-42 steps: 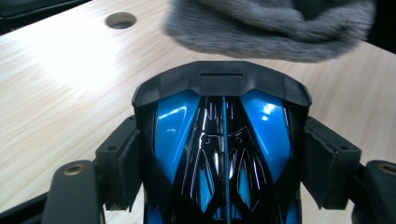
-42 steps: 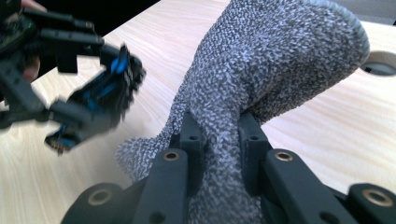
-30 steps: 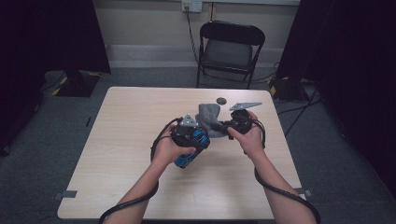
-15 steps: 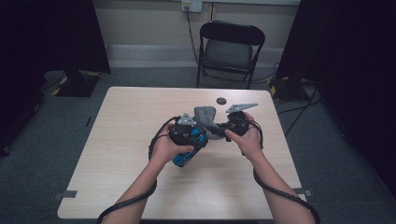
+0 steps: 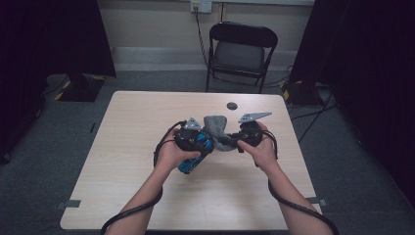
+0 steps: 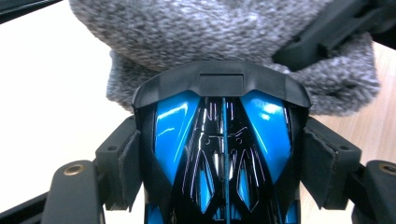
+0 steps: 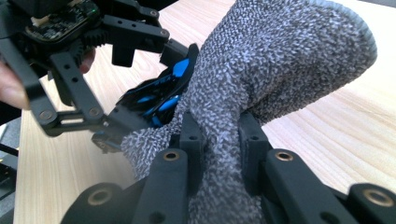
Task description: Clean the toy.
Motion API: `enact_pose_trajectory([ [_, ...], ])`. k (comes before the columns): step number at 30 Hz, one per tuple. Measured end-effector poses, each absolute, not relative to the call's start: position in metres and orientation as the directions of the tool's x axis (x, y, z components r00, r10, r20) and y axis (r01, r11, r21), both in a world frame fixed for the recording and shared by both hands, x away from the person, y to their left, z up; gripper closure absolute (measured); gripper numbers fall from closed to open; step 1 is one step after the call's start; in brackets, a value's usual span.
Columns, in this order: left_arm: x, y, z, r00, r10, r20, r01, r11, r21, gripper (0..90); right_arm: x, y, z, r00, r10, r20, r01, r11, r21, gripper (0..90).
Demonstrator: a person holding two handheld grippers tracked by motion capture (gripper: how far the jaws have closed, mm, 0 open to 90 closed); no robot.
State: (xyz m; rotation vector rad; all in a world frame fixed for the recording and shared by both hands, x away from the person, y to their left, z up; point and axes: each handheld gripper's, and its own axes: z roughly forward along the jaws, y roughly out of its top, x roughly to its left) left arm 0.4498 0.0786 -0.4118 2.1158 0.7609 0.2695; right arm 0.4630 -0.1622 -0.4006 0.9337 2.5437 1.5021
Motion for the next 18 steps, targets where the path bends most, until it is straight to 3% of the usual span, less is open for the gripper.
enact_pose_trajectory([
  [18,0.460,0.094,-0.413,0.750,0.657,-0.077,0.451,-0.423,0.786,25.5,0.449,-0.159,-0.413,-0.836,0.487,0.252,0.461,0.375,0.805,76.1],
])
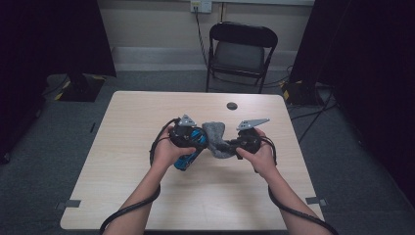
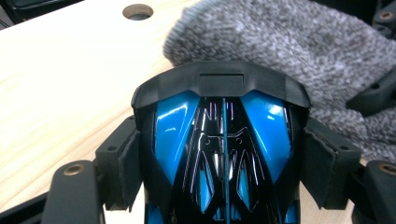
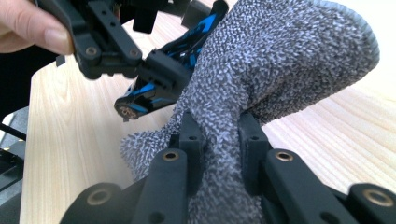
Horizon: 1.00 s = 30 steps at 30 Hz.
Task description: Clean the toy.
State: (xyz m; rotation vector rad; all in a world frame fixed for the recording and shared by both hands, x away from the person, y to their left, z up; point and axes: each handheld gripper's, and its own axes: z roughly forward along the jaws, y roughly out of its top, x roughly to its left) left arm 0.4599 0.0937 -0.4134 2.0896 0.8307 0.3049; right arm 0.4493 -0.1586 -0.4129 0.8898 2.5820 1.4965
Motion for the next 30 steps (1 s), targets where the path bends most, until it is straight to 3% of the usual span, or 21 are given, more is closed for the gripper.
enact_pose_trajectory([
  [21,0.468,0.108,-0.410,0.707,0.703,-0.080,0.468,-0.380,0.798,25.5,0.426,-0.165,-0.431,-0.863,0.435,0.259,0.450,0.426,0.785,75.9],
  [30,0.465,0.105,-0.408,0.718,0.691,-0.080,0.462,-0.387,0.798,25.5,0.427,-0.186,-0.432,-0.836,0.480,0.268,0.472,0.379,0.796,75.8],
])
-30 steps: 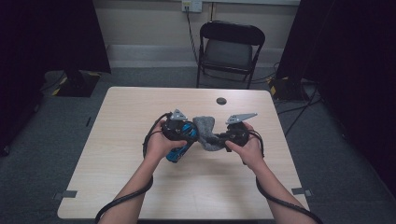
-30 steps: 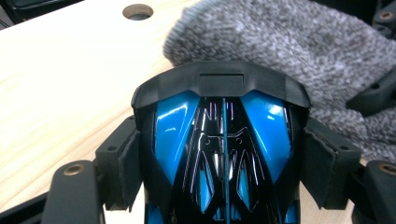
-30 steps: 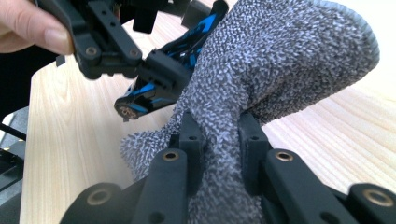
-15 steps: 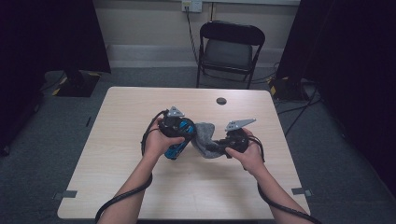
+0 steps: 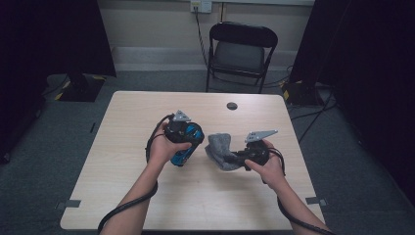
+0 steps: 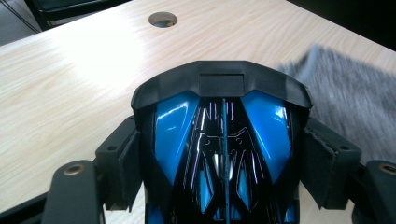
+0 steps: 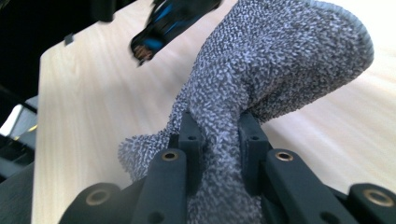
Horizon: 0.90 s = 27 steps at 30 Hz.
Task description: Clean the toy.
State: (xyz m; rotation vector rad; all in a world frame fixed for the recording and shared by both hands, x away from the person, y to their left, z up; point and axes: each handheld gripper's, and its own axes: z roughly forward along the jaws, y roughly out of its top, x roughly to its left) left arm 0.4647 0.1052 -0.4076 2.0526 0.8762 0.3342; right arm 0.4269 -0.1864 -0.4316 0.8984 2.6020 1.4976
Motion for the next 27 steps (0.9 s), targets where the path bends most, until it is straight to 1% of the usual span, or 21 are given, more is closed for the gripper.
enact_pose_trajectory([
  [1,0.465,0.105,-0.408,0.718,0.691,-0.080,0.462,-0.387,0.798,25.5,0.427,-0.186,-0.432,-0.836,0.480,0.268,0.472,0.379,0.796,75.8],
  [2,0.462,0.103,-0.407,0.728,0.681,-0.076,0.455,-0.397,0.798,25.5,0.433,-0.195,-0.428,-0.817,0.507,0.274,0.485,0.347,0.803,75.9],
  [4,0.461,0.102,-0.408,0.731,0.677,-0.079,0.452,-0.395,0.800,25.5,0.435,-0.197,-0.426,-0.812,0.517,0.272,0.487,0.342,0.804,75.8],
  [7,0.456,0.095,-0.407,0.750,0.657,-0.076,0.438,-0.407,0.801,25.5,0.448,-0.209,-0.416,-0.782,0.563,0.266,0.497,0.306,0.812,75.9],
  [12,0.452,0.088,-0.409,0.768,0.636,-0.077,0.428,-0.420,0.800,25.5,0.459,-0.212,-0.407,-0.762,0.593,0.262,0.504,0.287,0.815,75.9],
  [14,0.449,0.084,-0.411,0.776,0.625,-0.086,0.428,-0.421,0.800,25.5,0.465,-0.208,-0.399,-0.754,0.607,0.252,0.500,0.280,0.819,76.0],
  [23,0.441,0.069,-0.422,0.799,0.592,-0.102,0.427,-0.440,0.790,25.4,0.473,-0.185,-0.385,-0.765,0.595,0.246,0.482,0.277,0.831,76.1],
  [27,0.439,0.065,-0.421,0.809,0.580,-0.097,0.415,-0.446,0.793,25.5,0.475,-0.179,-0.384,-0.769,0.591,0.244,0.482,0.285,0.829,76.1],
])
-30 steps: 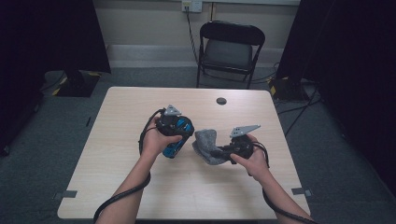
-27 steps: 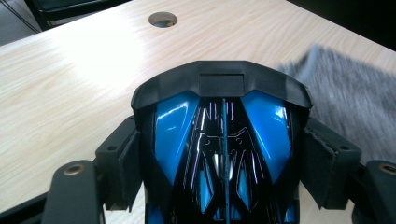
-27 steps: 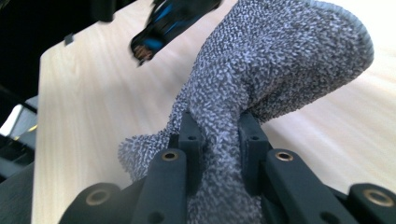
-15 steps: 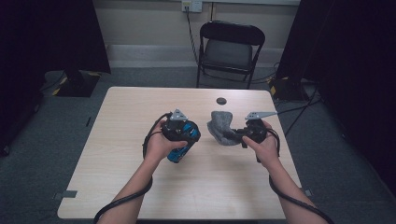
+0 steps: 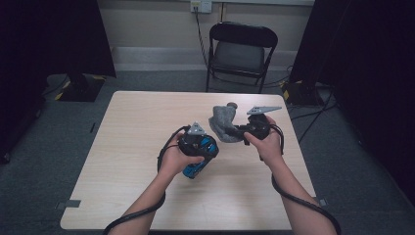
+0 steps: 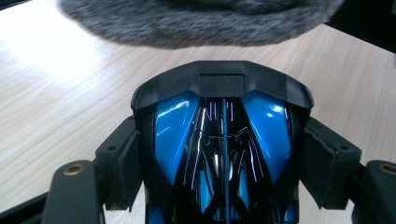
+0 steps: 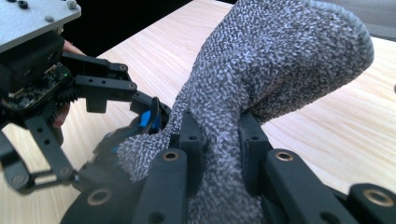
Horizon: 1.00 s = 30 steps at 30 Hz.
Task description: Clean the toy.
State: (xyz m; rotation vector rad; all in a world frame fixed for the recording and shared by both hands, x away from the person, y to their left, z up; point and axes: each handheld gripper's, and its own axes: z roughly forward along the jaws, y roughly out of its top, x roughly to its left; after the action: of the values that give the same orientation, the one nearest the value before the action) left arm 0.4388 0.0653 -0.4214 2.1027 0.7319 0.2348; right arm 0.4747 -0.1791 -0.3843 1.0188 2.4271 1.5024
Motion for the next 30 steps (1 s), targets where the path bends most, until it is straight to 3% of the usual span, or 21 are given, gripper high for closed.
enact_pose_trajectory([
  [30,0.443,0.070,-0.421,0.807,0.584,-0.093,0.419,-0.454,0.786,25.5,0.468,-0.164,-0.398,-0.824,0.506,0.256,0.467,0.351,0.812,76.0],
])
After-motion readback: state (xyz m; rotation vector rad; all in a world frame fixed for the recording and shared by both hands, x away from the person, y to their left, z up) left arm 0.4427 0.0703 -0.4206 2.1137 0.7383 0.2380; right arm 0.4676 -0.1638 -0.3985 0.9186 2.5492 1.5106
